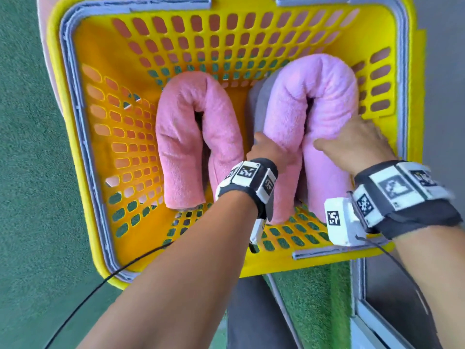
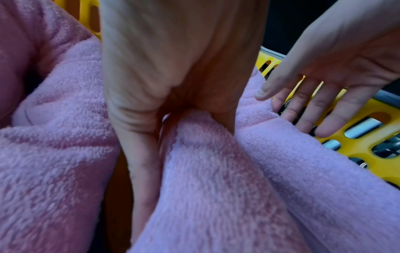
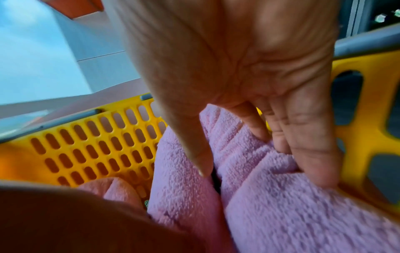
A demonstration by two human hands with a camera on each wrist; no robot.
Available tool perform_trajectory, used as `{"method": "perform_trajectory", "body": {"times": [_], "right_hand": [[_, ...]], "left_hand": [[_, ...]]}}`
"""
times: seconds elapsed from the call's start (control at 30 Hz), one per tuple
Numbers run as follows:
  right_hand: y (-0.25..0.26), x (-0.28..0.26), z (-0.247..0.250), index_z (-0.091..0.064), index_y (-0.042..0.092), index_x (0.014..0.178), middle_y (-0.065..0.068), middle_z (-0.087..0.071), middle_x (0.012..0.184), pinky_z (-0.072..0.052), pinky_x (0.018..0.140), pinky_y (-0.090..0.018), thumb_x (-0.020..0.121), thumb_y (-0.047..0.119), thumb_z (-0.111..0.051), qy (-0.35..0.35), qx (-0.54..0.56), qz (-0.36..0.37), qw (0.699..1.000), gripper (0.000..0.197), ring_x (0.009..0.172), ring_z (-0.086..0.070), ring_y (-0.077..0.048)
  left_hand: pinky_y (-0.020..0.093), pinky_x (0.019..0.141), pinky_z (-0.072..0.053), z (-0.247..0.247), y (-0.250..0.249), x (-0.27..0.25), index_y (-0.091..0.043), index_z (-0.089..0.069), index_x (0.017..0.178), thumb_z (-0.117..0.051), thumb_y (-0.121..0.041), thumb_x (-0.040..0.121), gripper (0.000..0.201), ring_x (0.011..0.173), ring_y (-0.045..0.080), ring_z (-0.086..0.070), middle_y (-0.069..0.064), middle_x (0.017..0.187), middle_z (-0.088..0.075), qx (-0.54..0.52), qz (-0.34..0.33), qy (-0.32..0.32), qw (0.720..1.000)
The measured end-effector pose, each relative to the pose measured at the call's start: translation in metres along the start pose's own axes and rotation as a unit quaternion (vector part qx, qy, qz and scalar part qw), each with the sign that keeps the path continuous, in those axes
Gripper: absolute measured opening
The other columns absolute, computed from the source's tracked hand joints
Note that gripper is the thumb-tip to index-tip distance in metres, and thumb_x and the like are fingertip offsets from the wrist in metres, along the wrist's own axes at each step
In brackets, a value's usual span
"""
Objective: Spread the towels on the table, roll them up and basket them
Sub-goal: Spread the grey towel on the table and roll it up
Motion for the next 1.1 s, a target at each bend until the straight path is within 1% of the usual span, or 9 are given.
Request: {"method": "perform_trajectory", "body": {"times": [0.1,0.17,0.33,0.47,0.6,0.73,0.9,1.0,1.1], "right_hand": [[-0.001,-0.003,-0.004,-0.021,-0.001,0.143,-0.03,-0.035,0.14,-0.036,0.099,-0.044,0.076,0.042,-0.073,0.033,0.003,-0.014,0.999,0.096,0.128,-0.039,-0.042],[0.003,-0.008,-0.011,-0.012,-0.003,0.144,-0.031,-0.027,0.141,-0.033,0.101,-0.043,0.074,0.037,-0.079,0.031,0.013,-0.027,0.999,0.105,0.13,-0.033,-0.042],[0.017,0.004,-0.034,-0.023,0.001,0.136,-0.023,-0.028,0.139,-0.037,0.095,-0.05,0.064,0.03,-0.087,-0.018,0.034,-0.054,0.998,0.101,0.122,-0.04,-0.044],[0.016,0.012,-0.042,-0.025,0.006,0.131,-0.027,-0.04,0.133,-0.041,0.095,-0.054,0.058,0.028,-0.089,-0.034,0.072,-0.068,0.995,0.1,0.116,-0.047,-0.047],[0.005,0.004,-0.032,-0.028,0.01,0.133,-0.023,-0.047,0.13,-0.042,0.083,-0.039,0.06,0.027,-0.088,-0.021,0.143,-0.099,0.984,0.096,0.116,-0.05,-0.041],[0.014,-0.033,-0.014,-0.033,0.02,0.14,-0.013,-0.054,0.13,-0.043,0.091,-0.043,0.064,0.021,-0.083,-0.05,0.204,-0.021,0.977,0.091,0.115,-0.053,-0.037],[0.064,-0.069,-0.015,-0.052,0.015,0.108,-0.011,-0.064,0.11,-0.044,0.074,-0.037,0.067,0.029,-0.079,0.01,0.211,0.091,0.973,0.051,0.099,-0.059,-0.033],[0.103,-0.071,-0.037,-0.046,0.018,0.105,-0.012,-0.063,0.11,-0.039,0.07,-0.034,0.066,0.034,-0.079,0.04,0.184,0.126,0.974,0.053,0.101,-0.058,-0.034],[0.128,-0.065,-0.068,-0.043,0.017,0.118,-0.018,-0.06,0.117,-0.038,0.074,-0.035,0.071,0.032,-0.075,0.086,0.128,0.128,0.98,0.059,0.107,-0.057,-0.038]], "left_hand": [[0.037,0.092,-0.043,0.002,0.007,0.005,-0.005,-0.026,0.138,-0.071,-0.034,0.08,0.079,0.113,0.033,-0.054,0.016,0.128,-0.053,-0.003,-0.03,-0.004,1.0],[0.038,0.093,-0.043,0.003,0.008,0.005,-0.006,-0.023,0.136,-0.072,-0.037,0.079,0.081,0.115,0.033,-0.053,0.016,0.127,-0.051,-0.006,-0.018,0.002,1.0],[0.034,0.082,-0.041,0.003,0.007,0.004,-0.009,-0.022,0.133,-0.071,-0.04,0.081,0.078,0.116,0.032,-0.054,0.013,0.127,-0.051,-0.008,-0.019,0.011,1.0],[0.036,0.093,-0.046,0.011,0.011,0.003,-0.011,-0.029,0.138,-0.072,-0.037,0.08,0.077,0.115,0.031,-0.054,0.013,0.126,-0.054,-0.022,-0.052,0.009,0.998],[0.037,0.089,-0.047,0.027,0.018,-0.011,-0.014,-0.044,0.128,-0.073,-0.033,0.077,0.062,0.107,0.031,-0.057,0.011,0.117,-0.06,-0.053,-0.092,0.009,0.994],[0.036,0.083,-0.05,0.059,0.025,-0.032,-0.015,-0.048,0.123,-0.071,-0.032,0.077,0.054,0.099,0.028,-0.06,0.009,0.111,-0.062,-0.084,-0.109,-0.015,0.99],[0.041,0.086,-0.051,0.122,0.066,-0.06,-0.014,-0.044,0.127,-0.068,-0.032,0.078,0.058,0.101,0.031,-0.06,0.012,0.113,-0.062,-0.069,-0.087,-0.107,0.988],[0.046,0.087,-0.05,0.147,0.093,-0.063,-0.007,-0.034,0.13,-0.069,-0.031,0.08,0.065,0.105,0.038,-0.058,0.021,0.118,-0.058,-0.071,-0.044,-0.155,0.984],[0.047,0.096,-0.046,0.15,0.11,-0.052,-0.006,-0.021,0.14,-0.065,-0.027,0.087,0.072,0.117,0.04,-0.051,0.026,0.132,-0.047,-0.065,0.003,-0.153,0.986]]}}
Point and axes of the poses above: each hand's wrist, its own x-axis towards the middle knuckle, its own z-axis out of the back of the hand, y = z × x, the point moved 1 cm from there along x, towards the middle knuckle
